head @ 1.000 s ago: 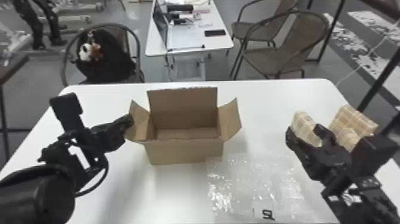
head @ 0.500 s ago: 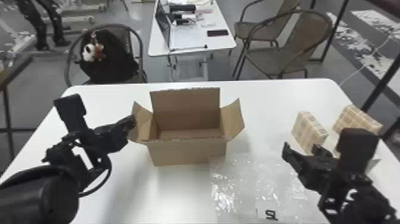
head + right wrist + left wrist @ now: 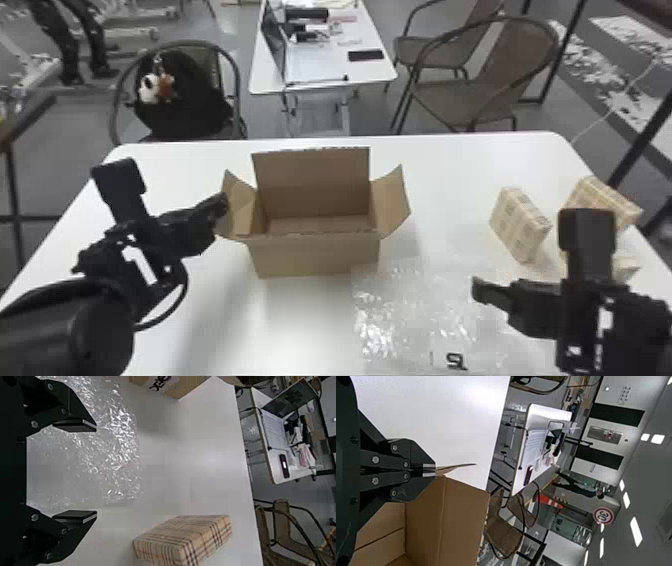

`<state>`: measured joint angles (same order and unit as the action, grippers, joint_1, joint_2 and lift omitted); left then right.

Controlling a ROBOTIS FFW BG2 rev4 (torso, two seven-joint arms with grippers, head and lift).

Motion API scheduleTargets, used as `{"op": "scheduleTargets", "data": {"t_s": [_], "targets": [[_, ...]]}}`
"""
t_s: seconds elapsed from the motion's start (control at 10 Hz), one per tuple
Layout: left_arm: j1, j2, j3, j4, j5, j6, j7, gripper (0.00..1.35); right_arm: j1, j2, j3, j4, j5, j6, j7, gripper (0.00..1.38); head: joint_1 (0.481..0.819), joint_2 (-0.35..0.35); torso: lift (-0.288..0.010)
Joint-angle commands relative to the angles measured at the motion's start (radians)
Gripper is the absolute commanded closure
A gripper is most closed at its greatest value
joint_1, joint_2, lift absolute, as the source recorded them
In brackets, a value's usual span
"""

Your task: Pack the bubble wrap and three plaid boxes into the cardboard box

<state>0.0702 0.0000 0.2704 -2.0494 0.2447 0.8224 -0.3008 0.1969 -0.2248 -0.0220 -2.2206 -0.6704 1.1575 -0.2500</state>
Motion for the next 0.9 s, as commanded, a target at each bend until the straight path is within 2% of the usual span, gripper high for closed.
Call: {"op": "scheduleTargets", "data": {"t_s": [0.0, 0.2, 0.3, 0.4, 0.7, 0.8], "targets": [[-0.001, -0.003, -0.005, 0.000, -0.005, -0.002, 0.000, 1.21, -0.025, -0.007, 0.031, 0.049, -0.020, -0.002, 0.008, 0.49, 0.695, 0.090, -0.132], [-0.003, -0.003, -0.008, 0.000, -0.010, -0.002, 0.000, 1.21, -0.071, -0.034, 0.074, 0.105, -0.012, -0.012, 0.098, 0.49, 0.695, 0.118, -0.132], [-0.004, -0.003, -0.010, 0.000, -0.012, -0.003, 0.000, 1.21, -0.080, -0.041, 0.085, 0.110, -0.011, -0.009, 0.100, 0.49, 0.695, 0.126, -0.132], [-0.003, -0.003, -0.008, 0.000, -0.012, -0.006, 0.000, 1.21, -0.077, -0.031, 0.080, 0.124, -0.025, 0.005, 0.083, 0.49, 0.695, 0.132, -0.132], [0.005, -0.003, -0.013, 0.000, -0.008, -0.031, 0.000, 1.21, -0.033, 0.030, 0.047, 0.173, -0.002, -0.064, 0.049, 0.49, 0.695, 0.123, -0.132], [0.006, -0.003, -0.013, 0.000, -0.010, -0.032, 0.000, 1.21, -0.053, 0.035, 0.060, 0.223, -0.011, -0.070, 0.049, 0.49, 0.695, 0.121, -0.132]]}}
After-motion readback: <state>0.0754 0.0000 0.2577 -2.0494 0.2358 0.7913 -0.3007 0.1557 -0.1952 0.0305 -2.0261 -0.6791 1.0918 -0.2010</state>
